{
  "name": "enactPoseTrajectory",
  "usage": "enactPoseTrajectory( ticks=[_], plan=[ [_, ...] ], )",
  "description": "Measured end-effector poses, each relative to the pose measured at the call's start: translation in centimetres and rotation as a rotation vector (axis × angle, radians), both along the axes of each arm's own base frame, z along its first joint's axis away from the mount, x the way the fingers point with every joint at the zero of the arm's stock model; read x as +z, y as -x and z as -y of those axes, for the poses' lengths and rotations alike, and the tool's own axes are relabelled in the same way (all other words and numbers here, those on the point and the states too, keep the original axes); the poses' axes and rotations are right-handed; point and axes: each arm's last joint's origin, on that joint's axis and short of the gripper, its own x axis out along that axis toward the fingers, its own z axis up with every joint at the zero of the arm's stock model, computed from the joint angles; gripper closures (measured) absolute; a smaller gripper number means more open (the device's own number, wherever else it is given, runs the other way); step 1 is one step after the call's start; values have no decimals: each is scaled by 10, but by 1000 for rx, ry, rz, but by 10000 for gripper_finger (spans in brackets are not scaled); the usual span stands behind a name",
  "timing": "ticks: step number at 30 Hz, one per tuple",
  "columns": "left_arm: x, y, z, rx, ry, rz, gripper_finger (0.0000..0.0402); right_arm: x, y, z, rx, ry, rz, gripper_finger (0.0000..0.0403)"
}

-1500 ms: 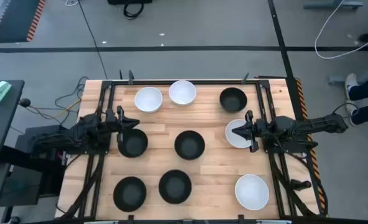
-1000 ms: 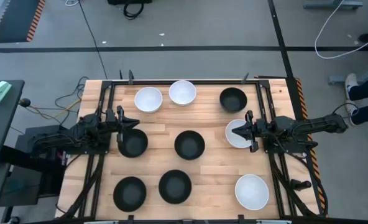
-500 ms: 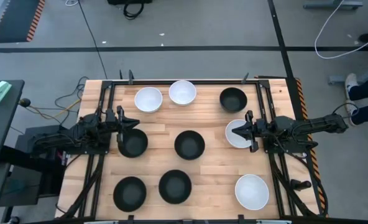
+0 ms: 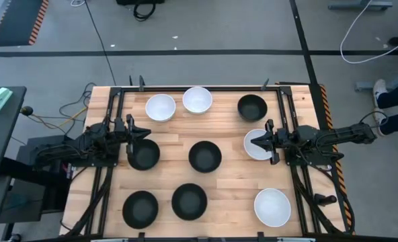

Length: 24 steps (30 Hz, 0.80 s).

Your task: Nest bowls inside each other

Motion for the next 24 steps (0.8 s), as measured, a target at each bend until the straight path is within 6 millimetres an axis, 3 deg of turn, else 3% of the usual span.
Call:
enactPoseTrajectory(
  ticks=[24],
  plan=[
    [0,0,0,0,0,0,365,0,0,0,0,0,0,380]
  ],
)
